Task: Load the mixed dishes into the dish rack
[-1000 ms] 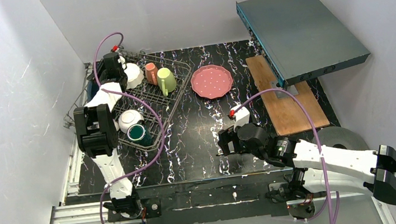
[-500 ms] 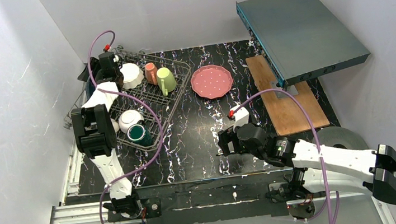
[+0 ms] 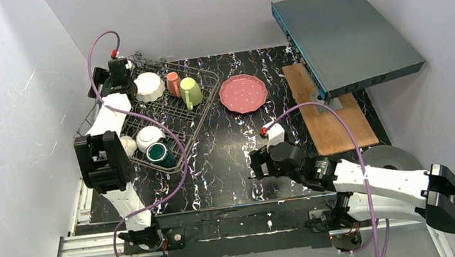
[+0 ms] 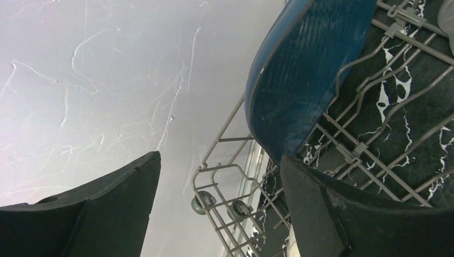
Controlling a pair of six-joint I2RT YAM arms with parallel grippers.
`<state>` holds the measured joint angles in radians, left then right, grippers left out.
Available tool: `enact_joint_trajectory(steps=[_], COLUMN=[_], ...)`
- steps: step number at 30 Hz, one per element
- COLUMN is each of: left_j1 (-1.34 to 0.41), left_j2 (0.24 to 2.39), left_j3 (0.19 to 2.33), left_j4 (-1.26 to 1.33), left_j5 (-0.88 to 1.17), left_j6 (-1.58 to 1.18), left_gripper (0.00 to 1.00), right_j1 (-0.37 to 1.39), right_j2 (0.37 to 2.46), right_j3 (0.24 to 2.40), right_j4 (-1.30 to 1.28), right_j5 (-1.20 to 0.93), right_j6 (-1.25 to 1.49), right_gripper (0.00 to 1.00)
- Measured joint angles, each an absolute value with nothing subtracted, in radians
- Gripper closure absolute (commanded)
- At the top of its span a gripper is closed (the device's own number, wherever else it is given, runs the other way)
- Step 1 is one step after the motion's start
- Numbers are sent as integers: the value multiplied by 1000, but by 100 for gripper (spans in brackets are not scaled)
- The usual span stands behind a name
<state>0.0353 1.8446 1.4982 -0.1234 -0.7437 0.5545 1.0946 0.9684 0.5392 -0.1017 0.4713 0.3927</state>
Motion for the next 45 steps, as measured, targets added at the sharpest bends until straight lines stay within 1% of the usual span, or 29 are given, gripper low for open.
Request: enact_joint_trajectory(steps=[3, 6, 8, 11, 16, 19, 23, 28, 32, 35, 40, 45], left_j1=[35, 35, 35, 35, 35, 35, 30, 10, -57, -105, -185, -287], left_j2=[1836, 1816, 1785, 1688, 1412, 1209, 1020, 982, 944, 854, 653, 558], left_j3=[1497, 1496, 1496, 1478, 1357, 1226, 1039, 918, 844, 773, 623, 578], left_j4=[-159, -218, -271, -341, -370, -316, -204, -106, -58, -7, 104, 101], left_j5=[-729, -701, -667, -583, -392, -228, 7, 200, 236, 252, 231, 179], left_j6=[512, 439, 374, 248, 54, -51, -162, -237, -237, -225, -173, -96], left_gripper=[17, 13, 11, 11, 9, 9, 9, 9, 8, 8, 8, 8], right_j1=[1095, 1094, 1091, 1064, 962, 923, 918, 918, 918, 917, 916, 883], right_j2=[974, 986, 996, 1011, 1015, 1014, 1040, 1123, 1187, 1254, 1414, 1625], right_j3=[539, 540, 540, 541, 554, 568, 624, 729, 813, 908, 1118, 1365], right_j4=[-101, -102, -102, -105, -125, -140, -203, -289, -365, -447, -570, -636], right_j5=[469, 468, 463, 433, 364, 347, 343, 368, 428, 512, 675, 742], right_j6=[393, 393, 393, 394, 411, 415, 413, 430, 507, 597, 749, 821], right_gripper=[2, 2, 2, 2, 2, 2, 2, 2, 2, 2, 2, 2])
